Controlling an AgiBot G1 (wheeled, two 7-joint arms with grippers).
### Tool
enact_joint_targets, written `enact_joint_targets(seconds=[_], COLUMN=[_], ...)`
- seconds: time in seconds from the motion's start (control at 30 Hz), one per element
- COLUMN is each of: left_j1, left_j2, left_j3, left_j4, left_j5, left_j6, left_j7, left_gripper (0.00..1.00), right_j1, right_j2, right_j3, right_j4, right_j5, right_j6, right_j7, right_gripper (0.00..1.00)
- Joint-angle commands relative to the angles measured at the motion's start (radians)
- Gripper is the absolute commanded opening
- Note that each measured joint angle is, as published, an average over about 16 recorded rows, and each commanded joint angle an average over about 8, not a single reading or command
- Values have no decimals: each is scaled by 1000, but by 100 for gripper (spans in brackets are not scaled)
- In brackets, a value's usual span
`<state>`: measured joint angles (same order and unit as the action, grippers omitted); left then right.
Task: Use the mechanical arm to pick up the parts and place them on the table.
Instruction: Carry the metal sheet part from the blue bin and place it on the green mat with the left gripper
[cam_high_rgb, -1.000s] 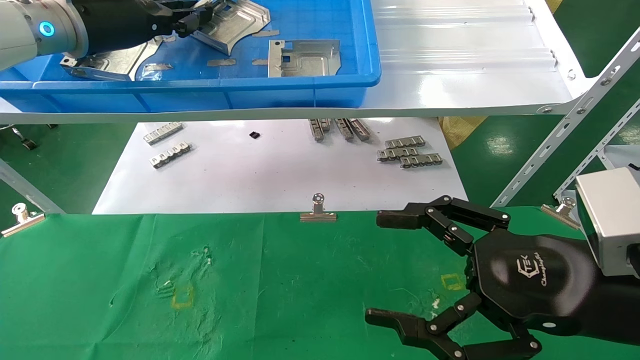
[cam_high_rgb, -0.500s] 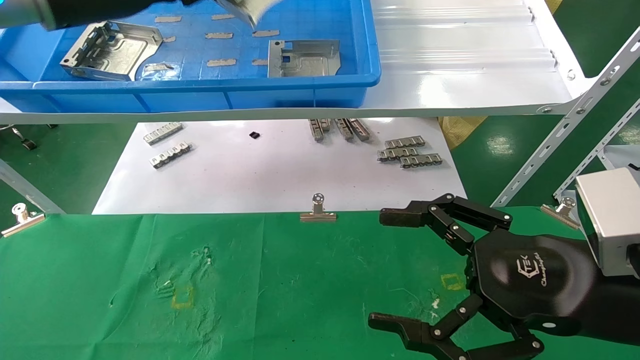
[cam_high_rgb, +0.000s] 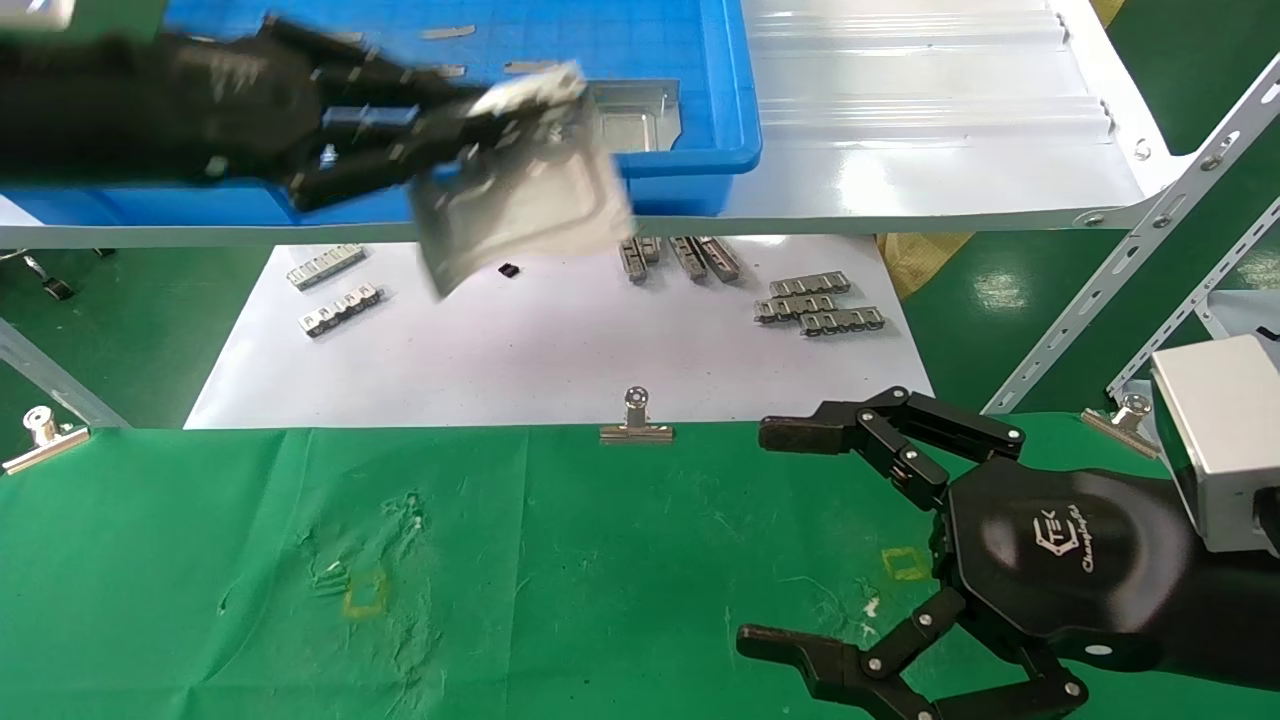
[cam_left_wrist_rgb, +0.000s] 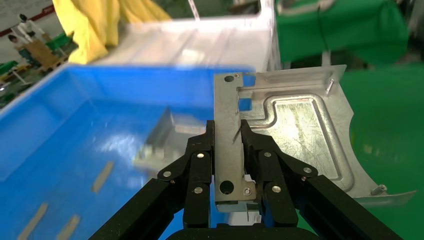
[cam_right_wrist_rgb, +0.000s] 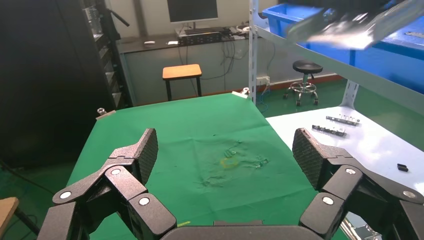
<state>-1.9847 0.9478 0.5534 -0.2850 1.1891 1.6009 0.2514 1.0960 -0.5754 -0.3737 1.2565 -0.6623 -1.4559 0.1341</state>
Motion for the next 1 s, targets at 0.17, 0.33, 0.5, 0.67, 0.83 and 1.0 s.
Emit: enact_joint_targets(seconds=[0.17,0.33,0.5,0.67,0.83,1.0], left_j1=[121,227,276,301,313,309], left_j2=[-141,-245,-250,-202,-158,-126], left_j3=[59,139,212,263,289,309], left_j4=[-194,-299,-248,-141,-43,27], left_j5=[-98,-177,-137,-58,-21,7], left_j6=[8,-5,-35,-64,-62,-57], left_j7=[52,82,168,283,349,388], left_gripper=[0,0,0,0,0,4], right_j1=[0,0,0,0,0,0], right_j2=[0,0,0,0,0,0], right_j3=[0,0,0,0,0,0], right_j4=[0,0,0,0,0,0], right_j5=[0,0,0,0,0,0], right_j6=[0,0,0,0,0,0], right_j7=[0,0,0,0,0,0], right_gripper=[100,100,100,100,100,100])
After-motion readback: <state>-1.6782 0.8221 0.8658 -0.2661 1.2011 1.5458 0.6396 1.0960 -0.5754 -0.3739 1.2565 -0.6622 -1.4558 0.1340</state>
